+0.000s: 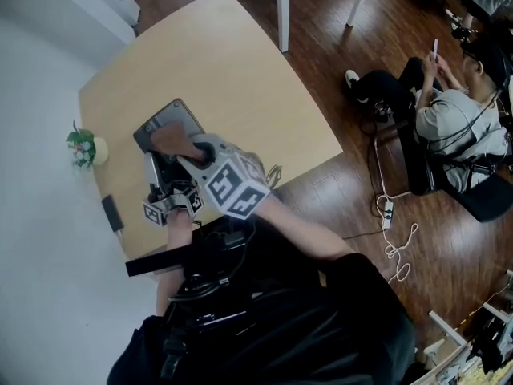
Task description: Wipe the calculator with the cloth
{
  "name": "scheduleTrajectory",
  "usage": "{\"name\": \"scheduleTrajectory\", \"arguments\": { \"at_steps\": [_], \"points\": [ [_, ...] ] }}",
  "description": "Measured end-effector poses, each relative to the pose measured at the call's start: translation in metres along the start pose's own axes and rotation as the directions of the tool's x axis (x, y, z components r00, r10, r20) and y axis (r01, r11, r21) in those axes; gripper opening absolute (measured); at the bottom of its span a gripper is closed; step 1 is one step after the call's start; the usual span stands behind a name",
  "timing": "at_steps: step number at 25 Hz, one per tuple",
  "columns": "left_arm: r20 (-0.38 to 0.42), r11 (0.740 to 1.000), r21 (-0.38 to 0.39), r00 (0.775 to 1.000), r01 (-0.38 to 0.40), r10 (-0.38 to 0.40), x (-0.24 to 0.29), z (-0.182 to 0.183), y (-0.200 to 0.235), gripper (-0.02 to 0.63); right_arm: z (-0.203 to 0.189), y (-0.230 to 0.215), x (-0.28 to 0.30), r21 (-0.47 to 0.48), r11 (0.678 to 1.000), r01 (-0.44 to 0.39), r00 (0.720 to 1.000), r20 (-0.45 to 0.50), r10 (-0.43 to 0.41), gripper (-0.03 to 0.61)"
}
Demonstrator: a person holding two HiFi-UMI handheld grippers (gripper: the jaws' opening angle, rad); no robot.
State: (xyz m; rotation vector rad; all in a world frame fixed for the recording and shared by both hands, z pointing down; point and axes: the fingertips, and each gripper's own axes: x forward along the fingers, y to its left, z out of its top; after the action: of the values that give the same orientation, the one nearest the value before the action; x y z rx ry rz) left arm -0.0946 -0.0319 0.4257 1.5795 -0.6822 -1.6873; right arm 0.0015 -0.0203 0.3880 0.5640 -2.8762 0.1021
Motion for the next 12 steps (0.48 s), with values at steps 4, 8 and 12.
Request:
{"name": "scheduleTrajectory", "arguments": {
  "at_steps": [4, 8, 12],
  "points": [
    [-0.003, 1.0, 0.006, 1.0, 0.021, -0.021, -0.001, 0.0, -0.003, 0.074, -0.019, 0.007, 0.014, -0.064, 0.998, -0.001, 0.997, -0.08, -0.004, 0.064],
    [0.001, 1.0, 0.009, 1.0, 0.029, -0.029, -0.003, 0.001, -0.009, 0.078, -0.034, -0.035, -0.002, 0.096, 0.993, 0.071, 0.995, -0.08, -0.063, 0.064],
    [0.0, 0.999, -0.008, 0.999, 0.042, -0.042, -0.003, 0.002, -0.008, 0.071, -0.061, -0.079, -0.018, 0.162, 0.967, 0.198, 0.974, -0.145, -0.175, 0.063]
  ]
}}
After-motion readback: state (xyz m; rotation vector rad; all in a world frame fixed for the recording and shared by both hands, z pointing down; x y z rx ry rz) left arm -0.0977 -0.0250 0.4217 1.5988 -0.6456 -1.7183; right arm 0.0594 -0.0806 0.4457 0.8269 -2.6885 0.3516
